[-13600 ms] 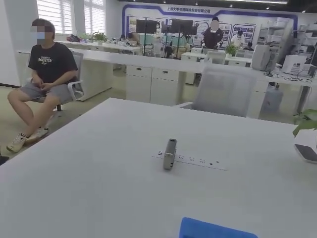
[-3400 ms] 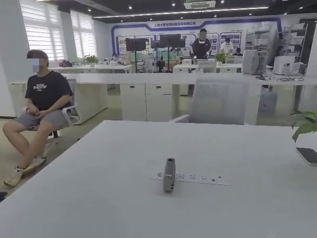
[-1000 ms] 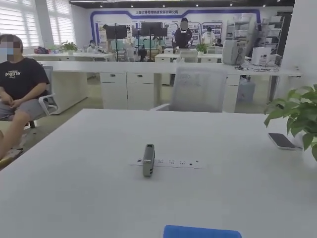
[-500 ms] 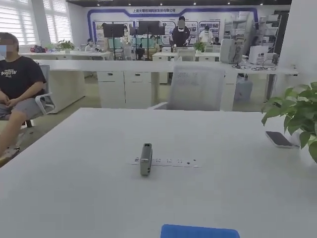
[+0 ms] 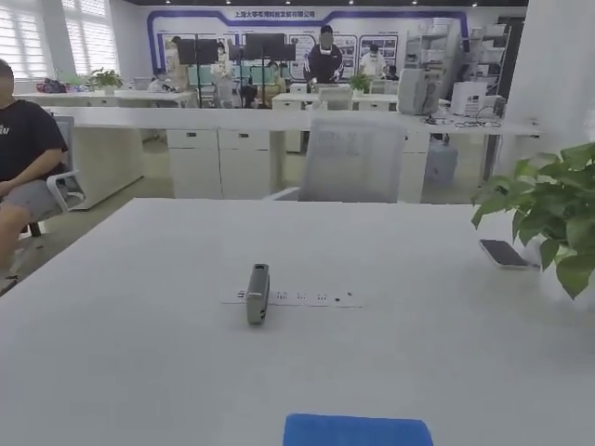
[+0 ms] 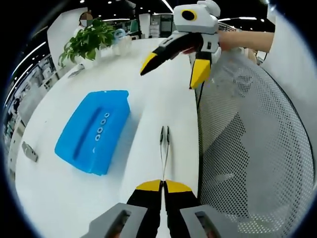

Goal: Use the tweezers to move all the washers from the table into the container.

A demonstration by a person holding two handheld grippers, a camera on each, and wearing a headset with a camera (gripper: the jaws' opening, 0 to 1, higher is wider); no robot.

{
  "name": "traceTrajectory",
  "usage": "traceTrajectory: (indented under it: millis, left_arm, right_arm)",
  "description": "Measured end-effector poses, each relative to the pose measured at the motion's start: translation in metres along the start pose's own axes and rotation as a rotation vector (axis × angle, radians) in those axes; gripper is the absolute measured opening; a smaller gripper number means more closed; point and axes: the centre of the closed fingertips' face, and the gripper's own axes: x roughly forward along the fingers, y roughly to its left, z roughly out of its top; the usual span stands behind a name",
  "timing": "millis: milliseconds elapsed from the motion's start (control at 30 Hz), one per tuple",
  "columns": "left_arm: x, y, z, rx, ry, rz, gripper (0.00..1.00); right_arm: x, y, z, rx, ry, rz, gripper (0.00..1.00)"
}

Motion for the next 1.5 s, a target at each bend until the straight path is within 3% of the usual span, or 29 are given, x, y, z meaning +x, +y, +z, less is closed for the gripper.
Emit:
traceTrajectory:
  millis: [200, 667, 833, 967, 1167, 1233, 1367, 1500]
  left_arm:
    - [0.008, 0.003, -0.007, 0.030, 0.069, 0.010, 0.00]
    - [0.018, 0.006, -0.018, 0.045, 0.180, 0.011, 0.00]
    - [0.021, 0.006, -0.024, 0.056, 0.200, 0.012, 0.00]
    - [0.021, 0.006, -0.027, 0.044, 0.205, 0.020, 0.00]
    - [0.019, 0.007, -0.028, 0.035, 0.180, 0.045, 0.00]
    - [0.017, 0.009, -0.030, 0.021, 0.168, 0.071, 0.04]
    - [0.005, 0.017, -0.024, -0.054, 0.065, 0.160, 0.17]
    - [-0.021, 0.023, -0.012, -0.135, -0.076, 0.260, 0.22]
  right_arm:
    - [-0.022, -0.011, 0.012, -0.011, -0.048, -0.062, 0.60]
    - [-0.043, -0.013, 0.026, 0.029, -0.134, -0.114, 0.63]
    - [-0.049, -0.019, 0.030, 0.042, -0.171, -0.133, 0.63]
    - [-0.053, -0.028, 0.025, 0.043, -0.160, -0.165, 0.64]
    - [-0.059, -0.039, 0.023, 0.047, -0.170, -0.209, 0.68]
    - [-0.060, -0.042, 0.021, 0.044, -0.169, -0.219, 0.69]
    - [-0.057, -0.045, 0.015, 0.049, -0.164, -0.228, 0.72]
    - [-0.056, -0.047, 0.014, 0.047, -0.180, -0.245, 0.77]
